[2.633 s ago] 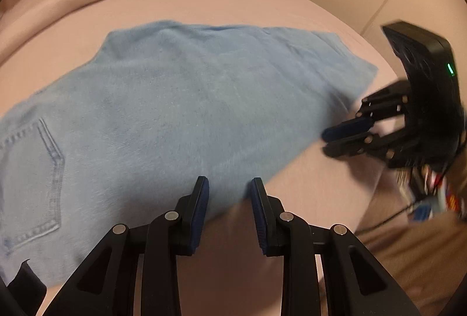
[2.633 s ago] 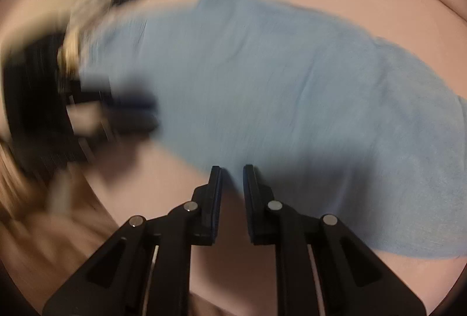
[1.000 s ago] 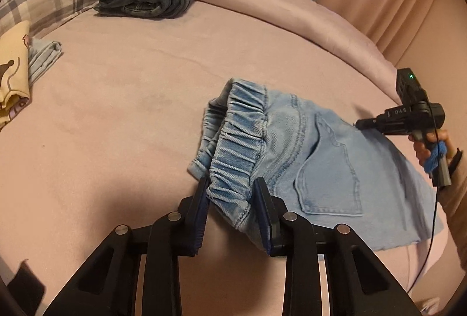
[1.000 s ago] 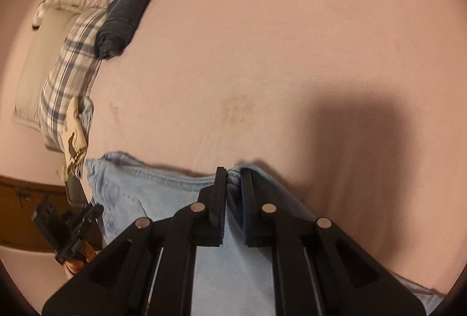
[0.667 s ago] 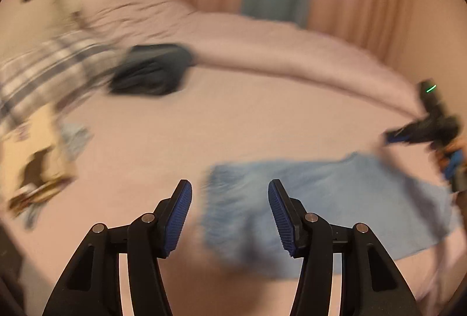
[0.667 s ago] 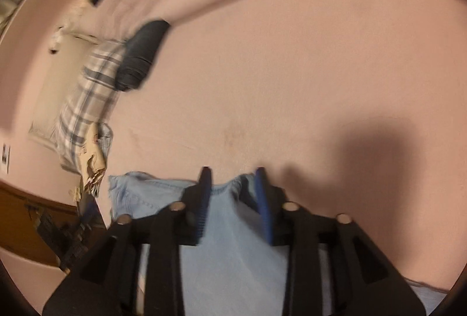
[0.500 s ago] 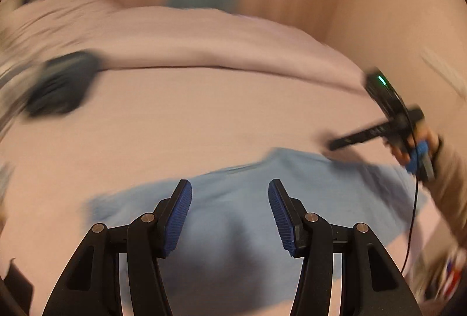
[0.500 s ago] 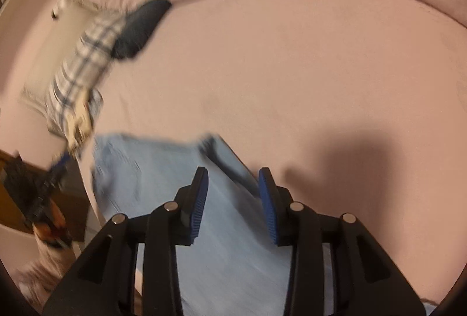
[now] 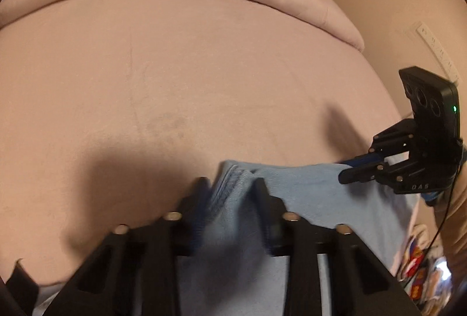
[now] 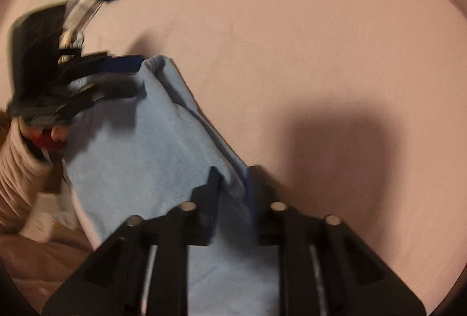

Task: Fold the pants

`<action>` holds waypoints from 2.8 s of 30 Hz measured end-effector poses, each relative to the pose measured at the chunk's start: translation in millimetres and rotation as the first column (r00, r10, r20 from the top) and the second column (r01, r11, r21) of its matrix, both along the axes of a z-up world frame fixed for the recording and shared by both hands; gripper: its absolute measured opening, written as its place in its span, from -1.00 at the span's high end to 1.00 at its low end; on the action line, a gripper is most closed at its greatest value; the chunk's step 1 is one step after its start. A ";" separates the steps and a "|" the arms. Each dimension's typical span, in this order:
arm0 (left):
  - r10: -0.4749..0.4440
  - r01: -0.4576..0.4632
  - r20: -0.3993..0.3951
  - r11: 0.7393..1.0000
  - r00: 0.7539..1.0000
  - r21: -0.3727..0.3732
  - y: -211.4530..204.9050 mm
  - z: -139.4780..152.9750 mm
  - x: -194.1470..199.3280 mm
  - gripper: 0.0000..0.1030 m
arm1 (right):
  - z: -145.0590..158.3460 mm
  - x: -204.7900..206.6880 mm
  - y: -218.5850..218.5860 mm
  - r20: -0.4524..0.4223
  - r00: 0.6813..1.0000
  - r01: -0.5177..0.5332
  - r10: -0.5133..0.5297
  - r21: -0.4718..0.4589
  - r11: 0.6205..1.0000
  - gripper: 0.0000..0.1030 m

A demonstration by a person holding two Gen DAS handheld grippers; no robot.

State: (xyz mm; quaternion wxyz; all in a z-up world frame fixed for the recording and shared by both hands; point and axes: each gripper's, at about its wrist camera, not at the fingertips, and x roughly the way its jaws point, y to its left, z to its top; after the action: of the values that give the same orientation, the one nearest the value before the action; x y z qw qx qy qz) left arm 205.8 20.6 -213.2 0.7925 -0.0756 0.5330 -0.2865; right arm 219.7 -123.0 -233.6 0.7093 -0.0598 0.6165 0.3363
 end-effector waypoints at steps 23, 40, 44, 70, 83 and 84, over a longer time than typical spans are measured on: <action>-0.205 0.151 0.187 0.952 0.961 0.267 -85.4 -1.7 -70.4 0.46 | -0.1 -62.6 -158.4 0.221 0.877 0.464 -0.426 -0.158 0.872 0.19; -0.327 0.302 0.149 0.938 0.933 0.173 -86.1 10.0 -186.0 0.45 | 17.0 -212.8 -266.3 0.138 0.545 0.826 -0.827 0.080 0.557 0.14; -0.340 0.311 0.145 0.931 0.929 0.189 -84.1 6.0 -194.2 0.45 | 6.1 -228.1 -250.5 0.115 0.558 0.814 -0.822 0.120 0.569 0.64; -0.175 0.116 0.289 0.971 0.941 0.211 -128.6 58.4 -190.5 -0.26 | -2.1 -274.4 -221.8 -0.021 0.429 0.855 -0.903 0.331 0.399 0.12; -0.202 0.159 0.283 0.973 0.937 0.167 -168.8 64.6 -181.5 -0.39 | -11.2 -279.8 -239.9 -0.089 0.347 0.879 -0.934 0.378 0.290 0.06; -0.202 0.161 0.278 0.973 0.939 0.165 -172.7 63.4 -180.6 -0.39 | -14.4 -276.6 -240.9 -0.105 0.328 0.882 -0.939 0.390 0.264 0.06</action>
State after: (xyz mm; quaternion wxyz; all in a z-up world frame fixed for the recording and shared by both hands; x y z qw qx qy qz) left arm 25.2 -152.1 -149.7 0.8362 0.0729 0.4330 -0.3286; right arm -56.9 -363.9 -248.0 0.8119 0.4193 0.4054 -0.0269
